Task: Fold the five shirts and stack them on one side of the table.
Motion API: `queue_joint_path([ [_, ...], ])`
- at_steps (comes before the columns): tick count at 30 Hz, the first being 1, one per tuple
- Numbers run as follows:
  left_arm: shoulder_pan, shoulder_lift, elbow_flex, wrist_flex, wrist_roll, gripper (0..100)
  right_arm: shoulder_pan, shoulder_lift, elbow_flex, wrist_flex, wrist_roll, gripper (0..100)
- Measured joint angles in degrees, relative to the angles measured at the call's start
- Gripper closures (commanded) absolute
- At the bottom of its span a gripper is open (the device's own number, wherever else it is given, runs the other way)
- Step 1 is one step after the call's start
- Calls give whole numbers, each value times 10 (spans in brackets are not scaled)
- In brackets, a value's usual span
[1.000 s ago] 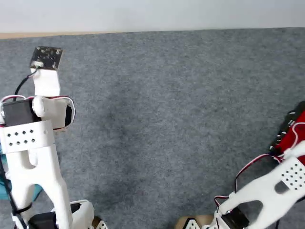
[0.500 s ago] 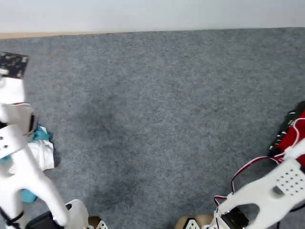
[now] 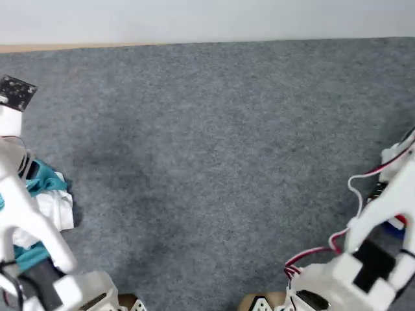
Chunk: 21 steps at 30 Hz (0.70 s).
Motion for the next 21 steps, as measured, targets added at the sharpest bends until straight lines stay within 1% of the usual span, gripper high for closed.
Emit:
queue_joint_path([
  [4,-11,72,-33,-2,-40,826,0,-47,68,0,0,989],
  [9,-33,142,-65,0,-93,826,0,-71,118,0,0,989],
  [12,-33,167,-84,22,-121,826,0,-71,129,0,0,989],
  [16,-37,200,-100,33,-140,826,0,-71,130,0,0,989],
  [21,-36,244,-111,30,-146,829,0,-71,130,0,0,989],
])
